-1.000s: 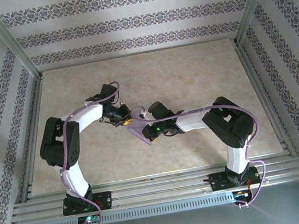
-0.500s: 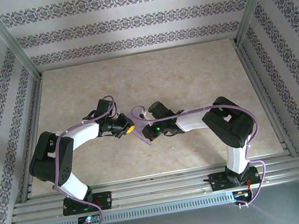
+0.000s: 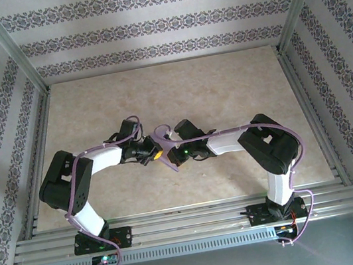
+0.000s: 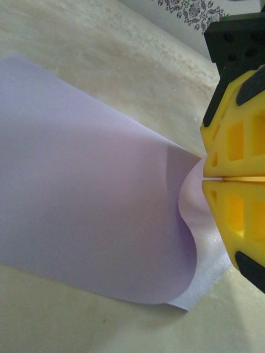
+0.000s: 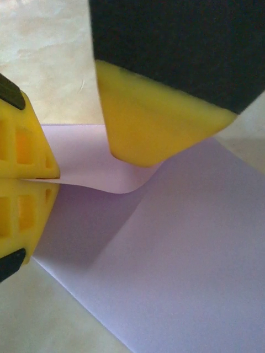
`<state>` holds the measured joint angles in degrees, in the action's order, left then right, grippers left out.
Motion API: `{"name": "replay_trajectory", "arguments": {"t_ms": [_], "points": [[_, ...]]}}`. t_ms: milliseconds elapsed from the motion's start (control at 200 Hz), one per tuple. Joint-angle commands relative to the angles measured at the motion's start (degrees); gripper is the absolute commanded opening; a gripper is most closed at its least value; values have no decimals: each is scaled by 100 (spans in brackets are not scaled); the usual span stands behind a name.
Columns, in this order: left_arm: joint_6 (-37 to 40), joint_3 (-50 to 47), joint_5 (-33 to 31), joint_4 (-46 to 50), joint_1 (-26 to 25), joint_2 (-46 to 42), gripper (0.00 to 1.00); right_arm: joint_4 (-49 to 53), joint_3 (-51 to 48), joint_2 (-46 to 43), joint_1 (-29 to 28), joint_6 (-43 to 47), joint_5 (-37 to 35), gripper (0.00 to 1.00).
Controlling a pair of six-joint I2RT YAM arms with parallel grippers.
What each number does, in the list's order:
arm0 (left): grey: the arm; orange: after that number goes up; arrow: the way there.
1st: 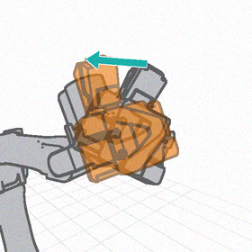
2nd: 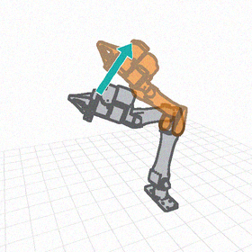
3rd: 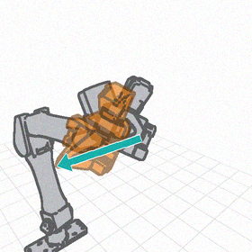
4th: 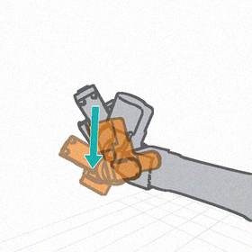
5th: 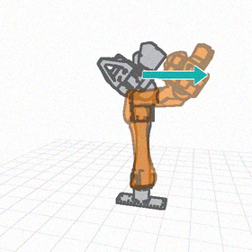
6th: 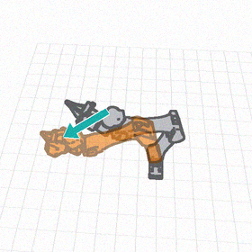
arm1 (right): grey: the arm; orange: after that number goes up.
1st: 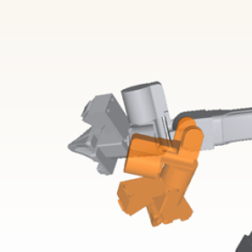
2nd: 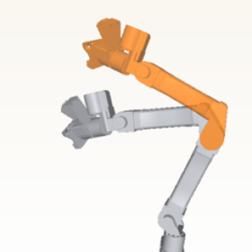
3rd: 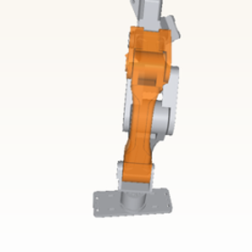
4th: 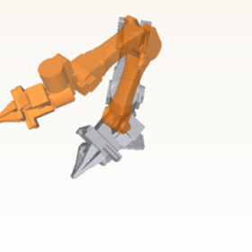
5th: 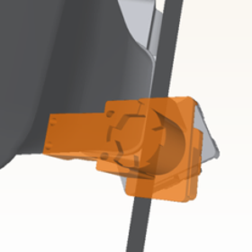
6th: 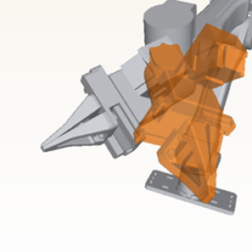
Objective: Fold a paper plane with a square sheet of paper (pick it up from the middle)
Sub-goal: Third fold the triangle at the center of the table.
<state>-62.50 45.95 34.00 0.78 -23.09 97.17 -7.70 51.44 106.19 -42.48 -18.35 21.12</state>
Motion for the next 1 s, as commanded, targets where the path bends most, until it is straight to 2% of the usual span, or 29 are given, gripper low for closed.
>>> {"name": "replay_trajectory", "arguments": {"t_ms": [0, 680, 994], "points": [[-131, -99, -123, -80, -74, 84, 10, 364, 32, 213, 47, -46, -73, 5], [-139, -202, -407, 325, -86, 13, 10, 507, 77, 279, 52, -72, -135, 7], [-131, -302, -403, 131, -85, 118, 10, 542, 94, 320, 56, -90, -135, 8]]}}
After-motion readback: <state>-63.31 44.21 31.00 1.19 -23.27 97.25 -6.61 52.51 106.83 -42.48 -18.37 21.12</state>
